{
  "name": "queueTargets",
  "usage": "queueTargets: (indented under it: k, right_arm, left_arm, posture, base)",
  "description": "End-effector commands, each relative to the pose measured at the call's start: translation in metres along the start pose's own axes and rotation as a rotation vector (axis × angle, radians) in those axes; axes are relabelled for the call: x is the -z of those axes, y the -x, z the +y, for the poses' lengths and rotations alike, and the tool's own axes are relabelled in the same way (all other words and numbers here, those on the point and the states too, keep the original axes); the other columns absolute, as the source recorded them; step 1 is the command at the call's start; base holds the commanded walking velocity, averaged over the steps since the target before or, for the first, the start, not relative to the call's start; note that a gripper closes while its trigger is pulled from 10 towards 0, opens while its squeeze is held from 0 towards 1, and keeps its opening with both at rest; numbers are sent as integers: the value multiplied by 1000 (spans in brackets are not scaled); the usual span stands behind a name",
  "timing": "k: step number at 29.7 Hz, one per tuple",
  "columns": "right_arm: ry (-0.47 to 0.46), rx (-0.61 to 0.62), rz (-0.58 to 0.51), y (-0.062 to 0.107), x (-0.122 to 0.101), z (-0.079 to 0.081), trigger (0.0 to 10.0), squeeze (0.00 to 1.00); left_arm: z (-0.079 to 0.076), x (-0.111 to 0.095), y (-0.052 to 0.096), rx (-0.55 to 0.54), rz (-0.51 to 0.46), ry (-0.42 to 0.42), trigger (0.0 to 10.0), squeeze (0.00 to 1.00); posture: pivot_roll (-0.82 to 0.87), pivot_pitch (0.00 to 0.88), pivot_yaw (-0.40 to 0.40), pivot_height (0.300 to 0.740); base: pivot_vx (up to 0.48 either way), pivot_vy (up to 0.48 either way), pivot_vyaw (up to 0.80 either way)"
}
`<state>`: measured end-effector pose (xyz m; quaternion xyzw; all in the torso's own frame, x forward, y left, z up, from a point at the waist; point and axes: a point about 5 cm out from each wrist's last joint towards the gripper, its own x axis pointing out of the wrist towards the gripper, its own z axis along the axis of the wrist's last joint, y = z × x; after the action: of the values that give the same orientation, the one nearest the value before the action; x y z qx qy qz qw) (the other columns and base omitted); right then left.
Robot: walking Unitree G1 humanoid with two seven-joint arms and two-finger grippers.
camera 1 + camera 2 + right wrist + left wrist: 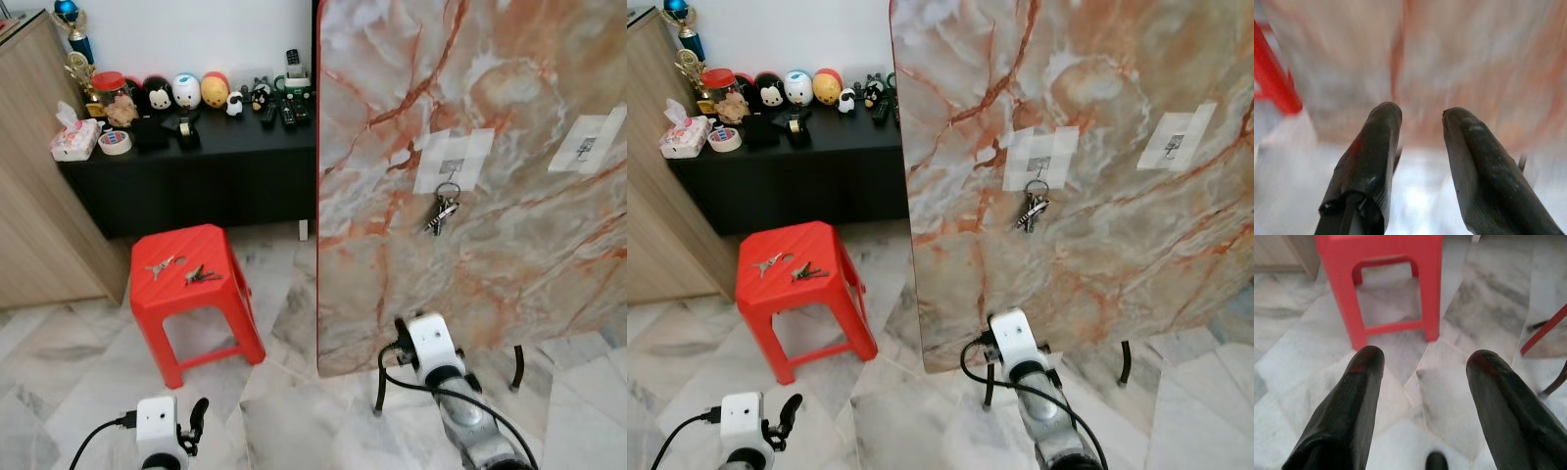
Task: Hang keys on a hook
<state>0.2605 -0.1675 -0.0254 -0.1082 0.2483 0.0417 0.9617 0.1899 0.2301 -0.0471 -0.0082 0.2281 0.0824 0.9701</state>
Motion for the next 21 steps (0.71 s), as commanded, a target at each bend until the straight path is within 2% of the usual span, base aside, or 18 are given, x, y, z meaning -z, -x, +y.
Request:
queueTargets:
  k: [1,4,5,6,7,9,12,16,21]
  right_arm:
    - [-97,14,125,5,21,0,10000,0]
    - [-213,32,228,12,40,1,10000,0]
    - [-279,46,290,17,53,3,10000,0]
    - [-279,46,290,17,53,3,10000,0]
    - [-325,69,364,24,67,3,10000,0]
    - [-386,91,409,29,75,4,10000,0]
    - [-436,92,437,34,83,8,10000,0]
    - [-468,90,484,42,95,12,10000,0]
    - [-469,91,491,44,97,13,10000,0]
  left_arm:
    - [4,6,2,2,46,-28,10000,0]
    - [7,11,3,3,86,-39,10000,0]
    - [8,15,4,4,119,-48,10000,0]
    - [8,15,4,4,119,-48,10000,0]
    - [10,20,5,3,158,-52,10000,0]
    - [13,26,7,-6,211,-73,10000,0]
    - [17,35,11,-30,292,-68,10000,0]
    - [12,44,14,-10,363,-64,10000,0]
    - [10,43,12,-18,361,-51,10000,0]
  posture:
    - [40,3,-1,722]
    - [39,0,8,722]
    - [39,0,8,722]
    - [39,0,8,722]
    - [46,0,10,722]
    - [53,0,10,722]
    - [44,0,14,722]
    - [38,0,23,722]
    - [41,23,22,722]
  base:
    - [0,0,0]
    - [0,0,0]
    - [0,0,0]
    - [0,0,0]
    - [0,0,0]
    - [0,0,0]
    - [0,0,0]
    - [0,0,0]
    - [0,79,0]
